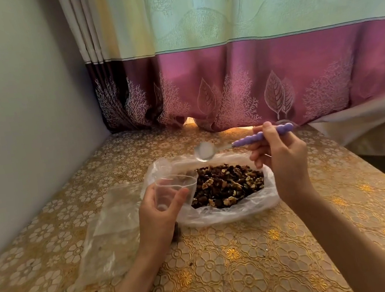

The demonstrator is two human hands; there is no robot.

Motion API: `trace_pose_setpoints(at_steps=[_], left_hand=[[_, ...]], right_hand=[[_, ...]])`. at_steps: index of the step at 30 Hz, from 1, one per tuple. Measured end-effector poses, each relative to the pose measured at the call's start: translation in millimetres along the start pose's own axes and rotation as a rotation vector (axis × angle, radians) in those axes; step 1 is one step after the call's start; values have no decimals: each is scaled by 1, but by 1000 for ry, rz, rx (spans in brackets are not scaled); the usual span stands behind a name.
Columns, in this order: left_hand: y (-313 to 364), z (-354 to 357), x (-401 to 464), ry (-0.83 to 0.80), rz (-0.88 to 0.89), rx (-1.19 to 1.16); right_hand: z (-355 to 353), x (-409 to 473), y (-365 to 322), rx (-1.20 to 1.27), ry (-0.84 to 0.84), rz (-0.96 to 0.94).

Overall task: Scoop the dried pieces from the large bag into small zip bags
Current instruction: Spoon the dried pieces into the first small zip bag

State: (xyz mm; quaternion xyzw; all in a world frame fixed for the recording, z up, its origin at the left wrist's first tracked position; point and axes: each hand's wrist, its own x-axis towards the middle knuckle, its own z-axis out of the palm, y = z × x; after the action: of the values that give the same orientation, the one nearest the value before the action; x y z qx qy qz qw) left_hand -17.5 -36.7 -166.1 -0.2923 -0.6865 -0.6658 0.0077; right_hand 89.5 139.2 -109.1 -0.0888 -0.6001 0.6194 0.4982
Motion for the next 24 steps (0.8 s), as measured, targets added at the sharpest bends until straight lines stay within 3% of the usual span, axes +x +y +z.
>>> trace_pose_setpoints(at_steps=[6,12,17,24], left_hand=[[2,1,-1,-12,8,36],[1,1,0,-24,16,40],[1,2,0,-28,11,49],[0,2,1,-39,7,51]], right_hand=[[-25,10,24,-474,153,-78],[-28,10,32,-696,71,-174],[-28,9,35,-620,68,-84],[-33,12,43,-333,138,212]])
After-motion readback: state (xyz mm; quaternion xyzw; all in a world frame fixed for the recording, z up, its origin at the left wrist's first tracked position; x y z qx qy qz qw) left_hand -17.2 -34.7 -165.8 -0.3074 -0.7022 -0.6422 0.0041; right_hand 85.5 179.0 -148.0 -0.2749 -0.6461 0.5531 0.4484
